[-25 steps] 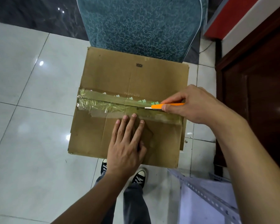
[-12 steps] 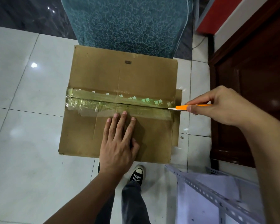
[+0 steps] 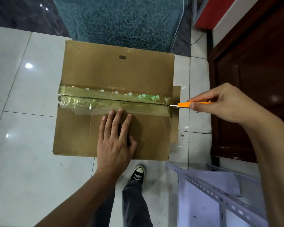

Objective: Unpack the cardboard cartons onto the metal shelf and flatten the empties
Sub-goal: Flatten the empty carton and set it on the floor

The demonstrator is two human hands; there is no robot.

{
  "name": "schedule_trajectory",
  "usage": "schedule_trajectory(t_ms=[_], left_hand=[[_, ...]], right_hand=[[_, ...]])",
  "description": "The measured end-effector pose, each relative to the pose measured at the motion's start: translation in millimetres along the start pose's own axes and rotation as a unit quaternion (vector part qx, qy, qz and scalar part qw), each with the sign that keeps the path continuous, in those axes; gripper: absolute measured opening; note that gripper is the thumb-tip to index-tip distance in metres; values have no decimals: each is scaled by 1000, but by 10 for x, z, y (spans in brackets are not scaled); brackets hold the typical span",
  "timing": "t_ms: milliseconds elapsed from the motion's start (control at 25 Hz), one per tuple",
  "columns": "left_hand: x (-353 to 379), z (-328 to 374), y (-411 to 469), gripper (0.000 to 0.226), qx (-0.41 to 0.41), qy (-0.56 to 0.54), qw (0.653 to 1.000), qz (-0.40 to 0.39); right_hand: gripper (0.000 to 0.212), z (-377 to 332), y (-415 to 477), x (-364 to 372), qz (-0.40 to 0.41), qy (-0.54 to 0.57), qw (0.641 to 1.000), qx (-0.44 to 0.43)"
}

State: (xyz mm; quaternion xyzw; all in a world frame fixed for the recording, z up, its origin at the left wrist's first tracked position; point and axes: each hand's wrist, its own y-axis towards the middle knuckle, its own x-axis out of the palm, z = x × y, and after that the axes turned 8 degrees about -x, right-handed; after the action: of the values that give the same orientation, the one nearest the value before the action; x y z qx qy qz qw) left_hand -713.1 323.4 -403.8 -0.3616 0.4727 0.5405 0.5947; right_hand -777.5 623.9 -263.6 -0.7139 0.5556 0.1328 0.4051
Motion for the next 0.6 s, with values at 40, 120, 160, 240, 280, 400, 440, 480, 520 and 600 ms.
schedule_trajectory(t_ms=[40,120,160,240,280,400,440,480,520,600], left_hand=[[-12,29,3,59,-17,-6,1000,5],[-43,199,52,60,-24,-23,999,5],[-49,307,84,64,8,-25,1000,-7],[-9,501,121,72,100,-10,994,-39],[22,552,133,73,126,-1,991,-50],[101,541,123,72,122,17,991,-55],[112,536,105,71,120,20,991,-54],[116,544,97,72,122,21,991,-54],[121,566,88,72,125,20,990,-56],[137,598,88,73,130,19,989,-62]], right_hand=[[9,-15,11,12,-4,-7,1000,2],[20,-5,40,42,5,-29,1000,3],[23,1,49,64,13,-38,999,2],[22,34,39,105,30,-39,999,-5],[21,52,18,128,35,-31,999,-4],[19,110,-33,168,40,-25,999,-13],[19,138,-26,154,35,-22,999,-13],[20,159,-15,117,25,-17,999,-12],[23,182,-7,72,12,-9,1000,-12],[26,246,18,10,-7,5,1000,-16]])
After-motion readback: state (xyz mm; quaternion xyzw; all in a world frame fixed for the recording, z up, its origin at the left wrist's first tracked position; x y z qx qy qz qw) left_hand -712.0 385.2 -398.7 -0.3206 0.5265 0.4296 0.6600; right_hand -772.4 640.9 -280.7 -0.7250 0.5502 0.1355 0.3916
